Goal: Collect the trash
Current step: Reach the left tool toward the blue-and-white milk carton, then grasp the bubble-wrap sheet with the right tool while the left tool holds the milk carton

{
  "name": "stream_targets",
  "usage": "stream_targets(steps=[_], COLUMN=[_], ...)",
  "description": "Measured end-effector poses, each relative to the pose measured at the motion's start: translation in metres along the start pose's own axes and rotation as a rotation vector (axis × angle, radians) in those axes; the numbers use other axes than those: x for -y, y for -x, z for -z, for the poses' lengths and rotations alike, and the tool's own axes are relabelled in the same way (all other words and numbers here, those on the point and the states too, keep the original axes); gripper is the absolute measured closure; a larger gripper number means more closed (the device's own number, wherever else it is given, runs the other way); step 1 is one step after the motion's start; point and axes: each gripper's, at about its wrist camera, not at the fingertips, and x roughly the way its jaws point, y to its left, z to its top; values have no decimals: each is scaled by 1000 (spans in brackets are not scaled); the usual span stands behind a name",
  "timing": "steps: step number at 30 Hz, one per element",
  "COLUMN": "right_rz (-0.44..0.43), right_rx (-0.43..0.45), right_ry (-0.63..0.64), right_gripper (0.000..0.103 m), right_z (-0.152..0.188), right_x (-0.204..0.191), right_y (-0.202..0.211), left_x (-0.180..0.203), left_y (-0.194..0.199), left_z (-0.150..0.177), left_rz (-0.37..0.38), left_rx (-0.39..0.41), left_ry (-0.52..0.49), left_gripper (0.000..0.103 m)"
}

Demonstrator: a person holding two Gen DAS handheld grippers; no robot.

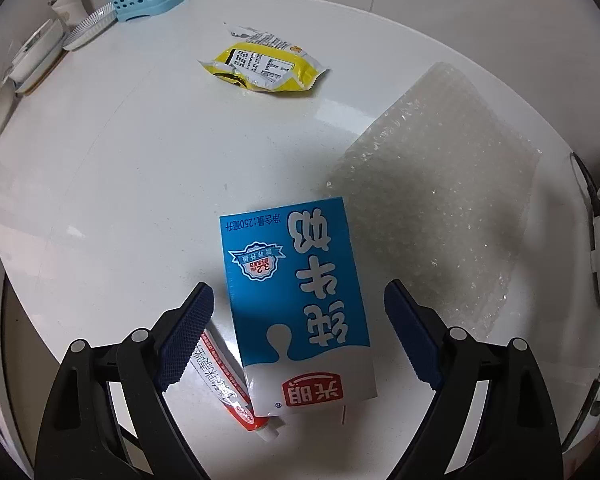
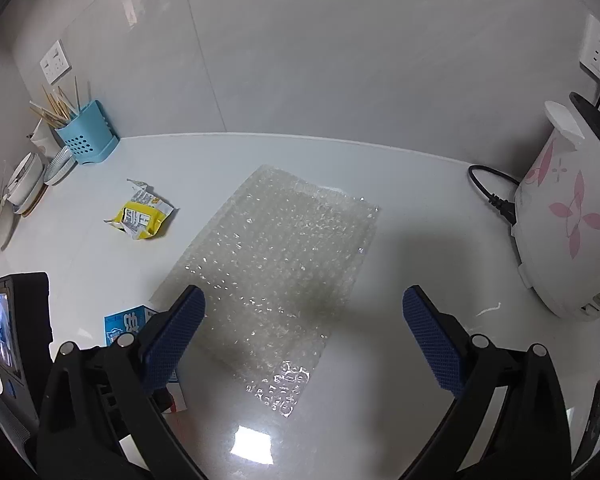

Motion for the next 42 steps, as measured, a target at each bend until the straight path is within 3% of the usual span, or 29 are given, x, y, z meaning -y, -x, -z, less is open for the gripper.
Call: stream_targets(steps=[2,3,4,5,9,16,23,25,34,42], right_rz=[-5,-4,-1,0,-4,-6,-7,-9,75,105], right_rx=[-4,-6,-7,-11,-14,-54,-218,-291,-423,-431], right_ry=[-2,-2,-5,-9,-17,-11,-59,-83,-197,-242], right_gripper=[8,8,8,8,8,8,8,8,8,8], right_z=[-1,-2,-3,-4,-12,-31,-60,-66,-70,-68], right_x=[2,3,3,4,0,-27,-55,-58,-61,-68], right_y=[-2,-4,-5,-6,-8,-23,-81,-102,-155,-167], left_x=[1,1,0,0,-6,-29,-71,-83,-127,-146], left_y=[-5,-8,-11,-15,-13,18,47,49,54,57], left_z=[-2,-2,-5,-8,-11,-15,-25,-28,-23,-19], left_rz=[1,4,11,9,41,49,25,33,39,46], left_rx=[-16,-29,-43,-59,-51,43,125,126,155,158], left_ry=[17,28,37,43,55,55,88,102,167,188], left_gripper=[18,23,36,39,40,40,40,40,40,40])
